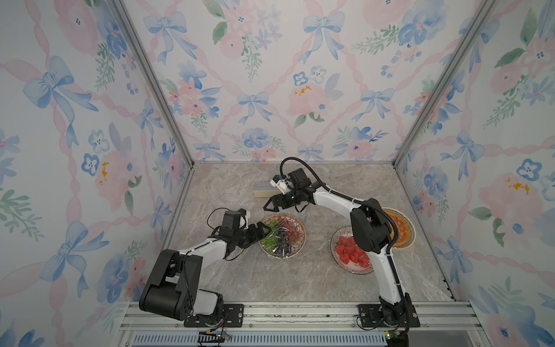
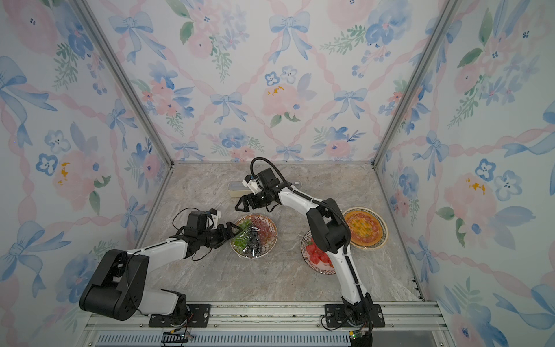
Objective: Wrap the plate with plastic wrap
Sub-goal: Cover the plate with plastic wrap.
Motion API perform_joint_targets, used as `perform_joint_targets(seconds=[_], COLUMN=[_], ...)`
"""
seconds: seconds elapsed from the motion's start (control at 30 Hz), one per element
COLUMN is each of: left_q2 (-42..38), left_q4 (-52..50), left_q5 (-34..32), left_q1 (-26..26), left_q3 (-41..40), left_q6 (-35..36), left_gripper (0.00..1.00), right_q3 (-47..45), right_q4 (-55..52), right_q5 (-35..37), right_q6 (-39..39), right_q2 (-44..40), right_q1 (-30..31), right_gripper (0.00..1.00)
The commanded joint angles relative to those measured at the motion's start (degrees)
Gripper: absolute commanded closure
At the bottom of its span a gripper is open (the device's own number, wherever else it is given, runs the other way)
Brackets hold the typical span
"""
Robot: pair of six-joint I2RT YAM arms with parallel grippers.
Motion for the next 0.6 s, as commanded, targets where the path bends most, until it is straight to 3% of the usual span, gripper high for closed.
perform_joint_targets(seconds=[0.0, 0.57], left_q2=[1.0, 0.5], left_q4=[-0.3, 5.8], left_q5=[1.8, 1.6], left_q1=[-1.7, -3.9], left_q3=[0.8, -1.1], left_q6=[0.4, -4.5], left_gripper=[0.09, 0.09], right_q3=[2.4, -5.0], right_q4=[-3.4, -6.6], right_q5=[-2.8, -11.0], right_q6=[-2.2, -3.2], right_q2=[2.0, 1.5], right_q1=[0.8, -2.1], right_gripper=[0.00, 0.03])
